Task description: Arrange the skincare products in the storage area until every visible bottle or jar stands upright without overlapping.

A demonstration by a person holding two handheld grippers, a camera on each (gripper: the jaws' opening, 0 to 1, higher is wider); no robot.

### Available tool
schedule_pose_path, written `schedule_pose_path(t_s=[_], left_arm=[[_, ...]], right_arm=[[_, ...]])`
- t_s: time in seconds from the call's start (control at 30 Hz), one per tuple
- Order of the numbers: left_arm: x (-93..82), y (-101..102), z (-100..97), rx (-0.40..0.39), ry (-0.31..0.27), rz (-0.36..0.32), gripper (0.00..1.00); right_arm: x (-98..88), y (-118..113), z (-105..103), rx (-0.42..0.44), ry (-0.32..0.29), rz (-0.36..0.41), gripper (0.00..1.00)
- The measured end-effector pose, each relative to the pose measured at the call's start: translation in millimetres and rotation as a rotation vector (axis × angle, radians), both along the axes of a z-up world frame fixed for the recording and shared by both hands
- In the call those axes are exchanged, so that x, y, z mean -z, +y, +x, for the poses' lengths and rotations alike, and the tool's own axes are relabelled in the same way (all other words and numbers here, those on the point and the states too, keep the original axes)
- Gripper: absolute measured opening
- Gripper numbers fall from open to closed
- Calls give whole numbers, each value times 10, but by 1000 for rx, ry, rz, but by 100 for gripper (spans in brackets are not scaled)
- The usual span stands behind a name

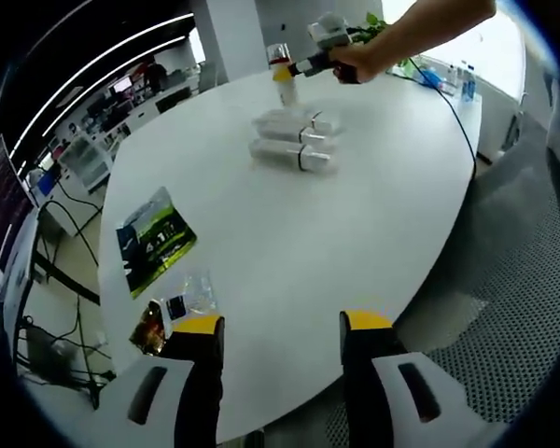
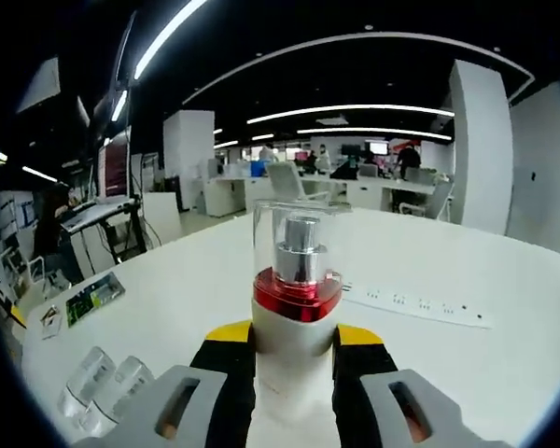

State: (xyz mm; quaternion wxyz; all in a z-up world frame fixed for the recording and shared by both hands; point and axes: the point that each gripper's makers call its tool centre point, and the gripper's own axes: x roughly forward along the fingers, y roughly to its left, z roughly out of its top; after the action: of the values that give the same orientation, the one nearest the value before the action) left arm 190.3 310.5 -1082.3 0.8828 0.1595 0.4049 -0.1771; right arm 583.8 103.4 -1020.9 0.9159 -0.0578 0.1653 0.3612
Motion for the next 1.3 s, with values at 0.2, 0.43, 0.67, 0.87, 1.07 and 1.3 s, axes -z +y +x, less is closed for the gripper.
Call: schedule_pose_path(t_s=[0.2,0.43,0.67,0.87,1.07,1.3], left_arm=[[4,-2,0,4,1,2,45],[5,7,-1,2,1,4,45],[19,10,-9,4,7,7,44],[21,5,-14,7,10,7,43],[24,10,-15,6,10,8,43],[24,18,-14,3,9,9,43]], right_arm=[[-1,11,21,0,-3,12,24],[7,18,13,17,-13,24,24],[9,23,-47,6,-26,11,24],[16,35,-111,-10,-38,-17,24],[17,30,-115,0,-30,-9,25],[80,-21,-98,55,51,14,40]])
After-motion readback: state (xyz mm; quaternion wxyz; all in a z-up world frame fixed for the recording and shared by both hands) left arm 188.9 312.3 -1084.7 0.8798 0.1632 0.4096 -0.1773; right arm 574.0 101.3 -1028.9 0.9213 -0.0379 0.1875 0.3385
